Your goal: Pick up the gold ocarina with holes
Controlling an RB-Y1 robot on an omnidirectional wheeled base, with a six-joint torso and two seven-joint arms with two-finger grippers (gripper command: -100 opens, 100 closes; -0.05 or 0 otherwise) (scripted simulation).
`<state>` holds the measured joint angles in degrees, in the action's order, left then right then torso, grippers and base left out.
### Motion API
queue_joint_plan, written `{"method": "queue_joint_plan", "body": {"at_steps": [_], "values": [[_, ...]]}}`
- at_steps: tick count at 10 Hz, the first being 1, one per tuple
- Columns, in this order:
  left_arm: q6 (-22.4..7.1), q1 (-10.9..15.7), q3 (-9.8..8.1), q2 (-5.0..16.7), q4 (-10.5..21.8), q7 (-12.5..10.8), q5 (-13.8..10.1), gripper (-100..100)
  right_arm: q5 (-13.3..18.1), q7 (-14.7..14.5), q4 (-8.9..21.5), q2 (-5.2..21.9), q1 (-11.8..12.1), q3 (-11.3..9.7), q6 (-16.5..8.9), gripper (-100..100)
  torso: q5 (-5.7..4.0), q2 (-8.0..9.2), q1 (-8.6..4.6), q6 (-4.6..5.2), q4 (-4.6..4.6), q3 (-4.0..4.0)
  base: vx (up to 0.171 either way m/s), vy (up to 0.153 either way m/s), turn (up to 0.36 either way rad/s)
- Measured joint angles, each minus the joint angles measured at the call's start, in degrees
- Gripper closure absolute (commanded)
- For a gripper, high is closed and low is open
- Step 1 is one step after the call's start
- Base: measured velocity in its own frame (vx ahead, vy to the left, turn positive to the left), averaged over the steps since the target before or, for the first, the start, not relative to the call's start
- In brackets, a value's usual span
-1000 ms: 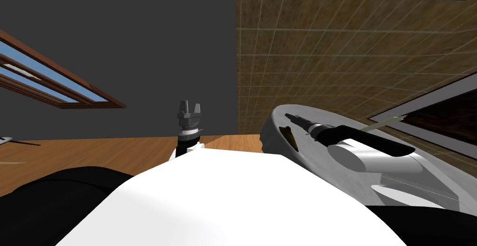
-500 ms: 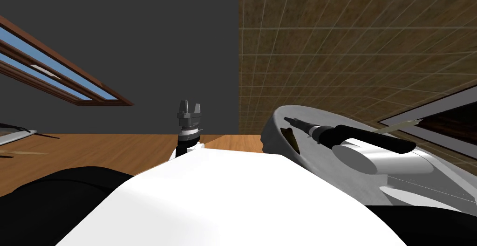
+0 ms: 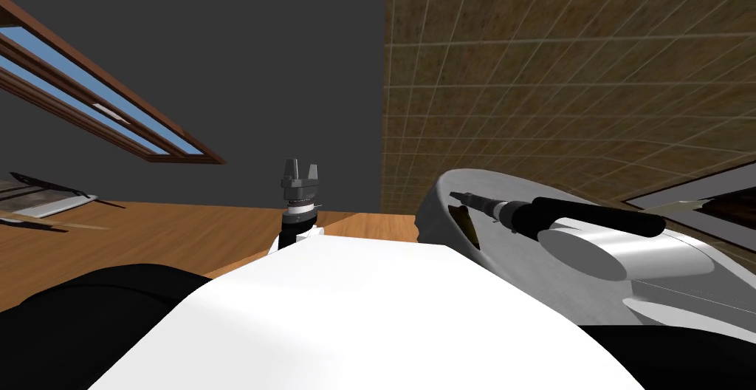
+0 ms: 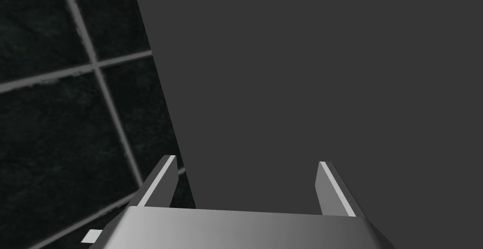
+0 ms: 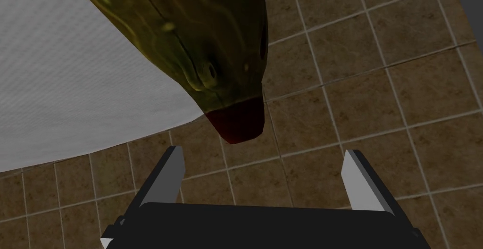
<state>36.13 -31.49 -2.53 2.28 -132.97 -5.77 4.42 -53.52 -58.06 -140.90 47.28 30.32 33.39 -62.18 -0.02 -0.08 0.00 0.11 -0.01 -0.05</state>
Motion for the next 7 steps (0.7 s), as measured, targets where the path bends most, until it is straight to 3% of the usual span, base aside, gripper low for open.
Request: {"method": "queue_joint_plan", "body": {"at_steps": [7], "values": [[0.0,0.0,0.0,0.0,0.0,0.0,0.0,0,-9.5,-1.81,0.09,5.57,2.5,4.04,-11.34,-100,0.0,-0.01,-0.04,-0.01,0.0,-0.01,-0.001,-0.015,0.07]]}}
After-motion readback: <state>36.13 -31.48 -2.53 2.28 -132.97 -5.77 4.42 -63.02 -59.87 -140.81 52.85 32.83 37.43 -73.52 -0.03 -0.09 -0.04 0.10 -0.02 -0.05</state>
